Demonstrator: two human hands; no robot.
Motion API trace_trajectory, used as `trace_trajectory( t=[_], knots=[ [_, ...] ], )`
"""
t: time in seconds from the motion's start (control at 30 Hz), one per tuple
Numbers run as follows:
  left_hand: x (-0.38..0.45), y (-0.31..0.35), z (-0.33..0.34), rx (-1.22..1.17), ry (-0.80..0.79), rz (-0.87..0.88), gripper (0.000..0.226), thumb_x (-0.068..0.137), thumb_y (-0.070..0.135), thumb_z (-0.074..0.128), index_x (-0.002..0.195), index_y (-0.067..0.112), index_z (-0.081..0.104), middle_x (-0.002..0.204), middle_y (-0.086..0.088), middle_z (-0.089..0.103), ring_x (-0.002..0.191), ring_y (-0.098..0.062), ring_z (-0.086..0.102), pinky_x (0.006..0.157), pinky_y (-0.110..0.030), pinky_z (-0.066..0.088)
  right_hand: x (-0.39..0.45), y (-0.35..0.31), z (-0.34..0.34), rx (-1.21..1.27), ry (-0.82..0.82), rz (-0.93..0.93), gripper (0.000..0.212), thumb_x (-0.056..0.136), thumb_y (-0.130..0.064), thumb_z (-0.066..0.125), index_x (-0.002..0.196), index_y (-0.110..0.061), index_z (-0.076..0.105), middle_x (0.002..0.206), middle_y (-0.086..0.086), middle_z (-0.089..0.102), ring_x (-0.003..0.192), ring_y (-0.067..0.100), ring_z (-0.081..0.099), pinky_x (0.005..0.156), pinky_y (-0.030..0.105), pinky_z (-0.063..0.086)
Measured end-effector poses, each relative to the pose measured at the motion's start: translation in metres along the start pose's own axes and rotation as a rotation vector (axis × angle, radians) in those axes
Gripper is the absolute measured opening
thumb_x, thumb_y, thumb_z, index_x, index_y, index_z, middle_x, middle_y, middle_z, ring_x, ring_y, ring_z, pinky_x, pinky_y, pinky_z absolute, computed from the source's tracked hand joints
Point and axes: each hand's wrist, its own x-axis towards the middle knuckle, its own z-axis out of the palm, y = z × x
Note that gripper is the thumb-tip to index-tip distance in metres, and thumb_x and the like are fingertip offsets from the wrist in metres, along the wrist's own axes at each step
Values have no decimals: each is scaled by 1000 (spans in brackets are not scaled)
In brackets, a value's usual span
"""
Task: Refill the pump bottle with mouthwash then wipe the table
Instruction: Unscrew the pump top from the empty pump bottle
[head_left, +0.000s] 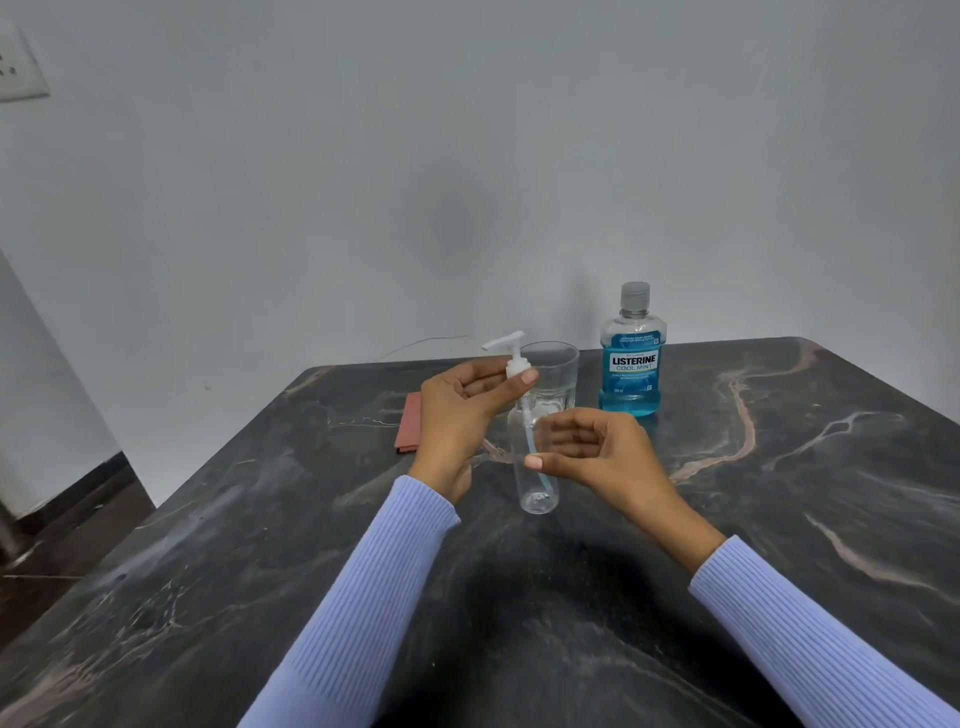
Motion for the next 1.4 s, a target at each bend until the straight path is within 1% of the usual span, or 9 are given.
trace_trajectory(
  t=[0.1,0.23,0.4,0.57,0.83,0.97,1.13,1.27,1.4],
  knots=[
    [7,6,3,-84,78,-34,29,67,16,83,93,12,72,81,4,77,76,-4,71,60,-11,51,1,2,-1,-3,0,3,42,60,-12,85,98,-18,68,92,-6,72,85,4,69,72,16,55],
    [21,23,4,-231,203,-104,41,63,21,85,100,13,69,91,-1,76,78,-8,69,78,-23,47,2,4,-2,-2,0,15,42,59,-7,85,94,-22,68,90,-8,72,87,6,70,73,16,55],
    [35,47,2,-292,276,-84,37,70,21,81,103,10,70,80,4,77,61,2,68,68,-22,43,3,0,-5,-65,28,12,43,58,-11,86,86,-36,63,84,-17,69,82,-7,67,67,9,51],
    [43,57,-15,-307,301,-121,26,73,23,80,95,12,72,84,1,77,69,-4,69,65,-21,43,4,1,-9,-89,32,39,42,60,-11,85,86,-35,63,90,-15,68,82,1,68,65,12,53],
    [29,4,-57,-98,127,-395,16,75,22,77,85,10,72,77,-3,77,70,-11,71,70,-23,56,6,2,-12,-97,-22,66,48,63,-6,83,108,-7,64,98,5,70,85,8,68,67,11,53],
    [17,-27,-62,100,124,-461,15,74,23,78,81,14,69,64,3,75,52,-4,68,74,-29,46,3,0,-9,-93,-55,69,46,65,-2,80,108,-1,63,101,14,70,88,16,67,74,11,53],
    [11,-45,-58,222,165,-365,16,70,10,81,75,5,68,55,2,71,49,-8,68,51,-20,51,1,-1,-7,-72,-82,96,48,65,-3,81,110,-1,63,101,12,71,90,16,69,79,16,54],
    [11,-57,-55,391,202,-266,17,64,14,86,62,10,70,74,-8,74,78,-25,70,68,-32,57,1,-1,-7,-64,-101,106,46,64,-3,82,106,-5,64,99,8,71,87,9,69,74,14,54],
    [7,-65,-49,649,266,-171,20,61,31,86,67,17,73,82,1,73,87,-18,65,89,-41,51,0,-1,-8,-69,-105,112,47,63,-7,83,106,-8,66,100,4,72,90,10,69,77,17,54]
  ],
)
